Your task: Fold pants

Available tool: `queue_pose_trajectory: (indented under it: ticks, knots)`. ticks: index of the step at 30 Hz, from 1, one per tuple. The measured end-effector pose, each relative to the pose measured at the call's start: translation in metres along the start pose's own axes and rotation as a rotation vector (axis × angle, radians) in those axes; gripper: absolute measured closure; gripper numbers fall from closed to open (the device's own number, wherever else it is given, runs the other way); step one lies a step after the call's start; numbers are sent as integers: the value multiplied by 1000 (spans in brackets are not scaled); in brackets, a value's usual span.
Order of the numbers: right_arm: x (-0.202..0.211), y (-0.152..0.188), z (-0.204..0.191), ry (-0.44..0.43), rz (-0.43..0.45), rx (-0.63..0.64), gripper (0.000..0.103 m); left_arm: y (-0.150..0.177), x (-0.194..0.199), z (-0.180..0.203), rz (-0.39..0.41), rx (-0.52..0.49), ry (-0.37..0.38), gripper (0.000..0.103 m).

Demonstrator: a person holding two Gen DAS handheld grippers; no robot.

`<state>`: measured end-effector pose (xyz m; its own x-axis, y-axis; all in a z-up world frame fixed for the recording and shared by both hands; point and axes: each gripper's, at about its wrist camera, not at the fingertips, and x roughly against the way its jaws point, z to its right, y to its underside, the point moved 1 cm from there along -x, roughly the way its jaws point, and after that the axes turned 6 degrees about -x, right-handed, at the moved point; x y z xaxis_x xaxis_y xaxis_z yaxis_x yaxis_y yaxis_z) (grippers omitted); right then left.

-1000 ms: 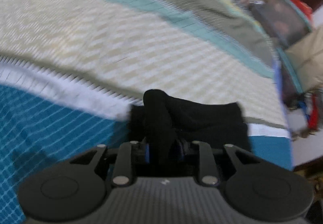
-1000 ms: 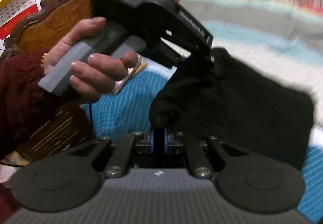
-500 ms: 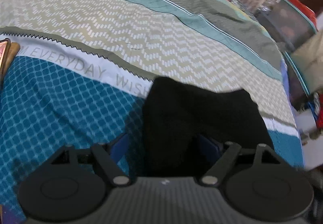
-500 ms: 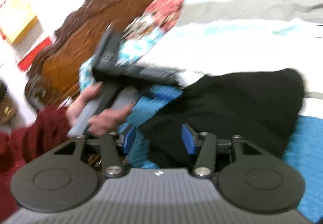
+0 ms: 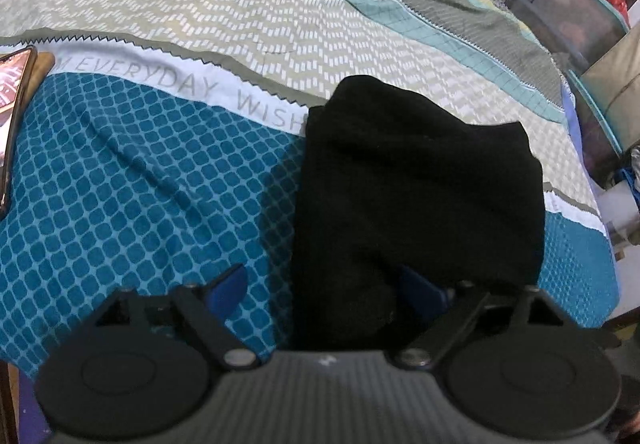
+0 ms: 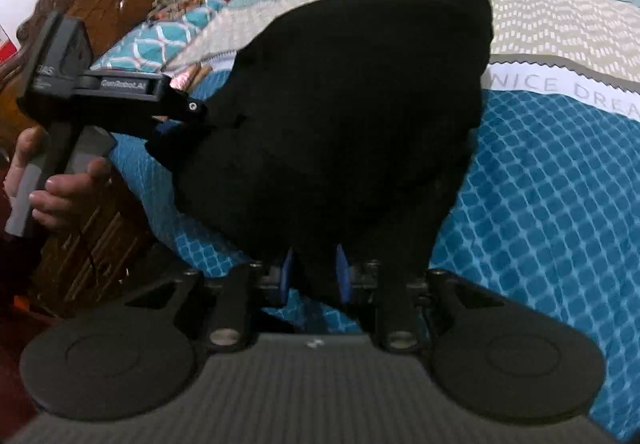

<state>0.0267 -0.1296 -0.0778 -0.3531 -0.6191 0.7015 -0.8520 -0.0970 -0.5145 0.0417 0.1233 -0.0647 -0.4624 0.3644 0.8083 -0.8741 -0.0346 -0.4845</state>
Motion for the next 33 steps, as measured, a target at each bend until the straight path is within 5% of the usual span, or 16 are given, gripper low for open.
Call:
queue_pose_trajectory:
  ticks: [12, 18, 26, 28, 30, 33]
  knots:
    - [59, -7, 23, -44, 174, -81, 75, 5, 8, 4, 12, 24, 19, 14]
    - [54, -28, 16, -54, 228, -102, 75, 7, 3, 7, 8, 37, 31, 13]
    - [11, -29, -11, 7, 197, -52, 75, 14, -9, 9, 21, 33, 13, 3]
    - [5, -28, -6, 61, 184, -43, 72, 16, -15, 10, 27, 26, 8, 0]
    - [4, -26, 2, 80, 177, -75, 46, 16, -17, 13, 36, 3, -3, 0]
    - [5, -22, 16, 65, 170, -176, 43, 15, -17, 14, 36, 0, -1, 0]
